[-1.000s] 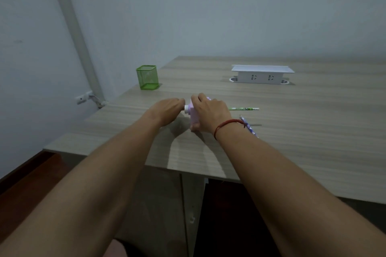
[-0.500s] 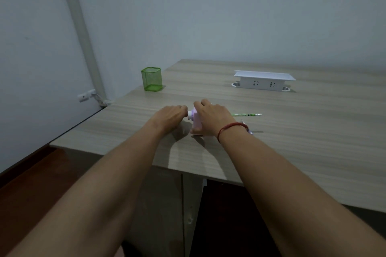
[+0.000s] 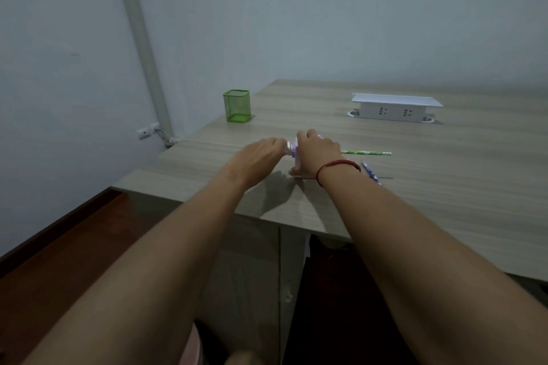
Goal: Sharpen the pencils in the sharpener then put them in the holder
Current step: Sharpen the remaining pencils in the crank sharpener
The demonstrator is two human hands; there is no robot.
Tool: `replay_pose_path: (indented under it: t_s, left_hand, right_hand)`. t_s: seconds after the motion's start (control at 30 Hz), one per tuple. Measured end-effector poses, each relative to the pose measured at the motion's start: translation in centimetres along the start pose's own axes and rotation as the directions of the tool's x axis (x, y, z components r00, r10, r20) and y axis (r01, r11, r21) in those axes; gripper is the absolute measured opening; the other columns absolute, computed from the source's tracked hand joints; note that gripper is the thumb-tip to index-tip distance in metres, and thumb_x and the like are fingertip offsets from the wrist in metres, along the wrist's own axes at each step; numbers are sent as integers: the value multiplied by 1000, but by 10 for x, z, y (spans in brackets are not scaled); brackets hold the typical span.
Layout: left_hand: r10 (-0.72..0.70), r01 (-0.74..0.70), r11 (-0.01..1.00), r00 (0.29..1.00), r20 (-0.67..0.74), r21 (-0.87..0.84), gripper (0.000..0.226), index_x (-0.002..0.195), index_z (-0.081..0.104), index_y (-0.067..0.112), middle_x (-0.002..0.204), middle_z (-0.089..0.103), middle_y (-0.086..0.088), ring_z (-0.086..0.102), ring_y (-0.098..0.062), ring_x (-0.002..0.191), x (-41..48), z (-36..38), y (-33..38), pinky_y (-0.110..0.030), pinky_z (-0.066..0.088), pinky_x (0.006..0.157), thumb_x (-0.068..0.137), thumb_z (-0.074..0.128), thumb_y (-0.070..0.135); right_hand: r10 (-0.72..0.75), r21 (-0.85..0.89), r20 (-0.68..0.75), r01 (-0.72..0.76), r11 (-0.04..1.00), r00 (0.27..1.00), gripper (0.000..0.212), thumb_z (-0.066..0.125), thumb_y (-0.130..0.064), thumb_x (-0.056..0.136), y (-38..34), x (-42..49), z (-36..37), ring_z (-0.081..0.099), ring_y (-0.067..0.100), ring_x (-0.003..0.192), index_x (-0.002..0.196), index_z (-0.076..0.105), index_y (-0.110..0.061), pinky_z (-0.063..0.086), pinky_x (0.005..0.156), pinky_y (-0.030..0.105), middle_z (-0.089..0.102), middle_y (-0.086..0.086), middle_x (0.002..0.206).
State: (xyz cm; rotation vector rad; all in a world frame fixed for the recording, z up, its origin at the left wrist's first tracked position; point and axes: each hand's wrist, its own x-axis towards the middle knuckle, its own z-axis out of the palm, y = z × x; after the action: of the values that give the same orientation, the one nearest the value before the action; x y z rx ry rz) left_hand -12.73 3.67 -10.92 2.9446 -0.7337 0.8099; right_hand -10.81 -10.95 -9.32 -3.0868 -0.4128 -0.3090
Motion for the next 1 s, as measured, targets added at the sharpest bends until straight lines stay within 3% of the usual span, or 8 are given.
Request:
replay_pose_path:
  t_s: [0.1,0.2,0.3,0.43,0.6,0.7,0.83,1.0]
  left_hand:
    - [-30,30,999,999,38,22,14,106,53,4,105,63,-15,60,-31,93,-9,7,10,-31,36,67,98,44,12]
    - [-66,67,998,996,59,-8,21,110,56,5,109,64,-15,61,-32,99,-13,9,14,-38,46,77,99,44,17]
    - [-81,82,997,991,106,-6,21,111,59,9,110,65,-11,62,-26,99,-17,15,18,-37,52,85,96,50,20]
    - [-117,127,990,981,154,-54,18,106,63,12,108,63,-7,62,-21,96,-14,24,18,-35,52,88,93,56,21]
    - [-175,200,979,936,304,-51,12,98,67,16,105,65,-5,63,-20,93,6,27,8,-36,52,89,89,60,20]
    - [-162,159,987,924,345,37,17,102,66,13,107,67,-9,63,-24,97,25,30,1,-36,50,91,90,57,20]
    - [-62,-9,978,942,329,208,30,113,61,9,118,64,-11,57,-26,115,53,24,-16,-37,21,119,91,42,1]
    - [40,-81,971,983,182,224,41,125,56,9,123,60,-9,54,-24,119,68,6,-27,-36,13,120,93,37,-7]
  right_hand:
    - [49,-1,2,-49,999,999,77,72,-41,81,-3,-4,2,33,39,138,143,34,-13,30,112,54,38,7,148]
    - [80,53,-36,-78,996,996,70,66,-33,87,-4,-6,5,10,45,147,144,32,-13,16,116,59,32,6,153]
    - [62,104,-53,-56,993,997,73,66,-34,87,-2,-5,10,4,45,148,146,30,-12,12,118,59,29,7,154]
    - [-30,107,-32,33,994,999,92,70,-41,81,4,0,14,16,41,147,151,17,-14,14,118,58,26,7,155]
    - [-101,112,-83,110,988,991,77,74,-38,77,10,3,18,32,39,137,141,36,-17,28,115,49,38,6,147]
    - [-142,68,-114,150,986,983,73,73,-37,78,11,5,20,42,34,129,139,39,-16,35,110,44,43,7,142]
    - [-144,54,-130,152,987,981,73,72,-38,78,14,3,20,48,34,119,138,38,-16,44,101,43,45,8,137]
    - [-112,41,-119,117,992,987,65,69,-36,82,13,4,17,49,36,116,137,39,-15,48,96,43,47,9,134]
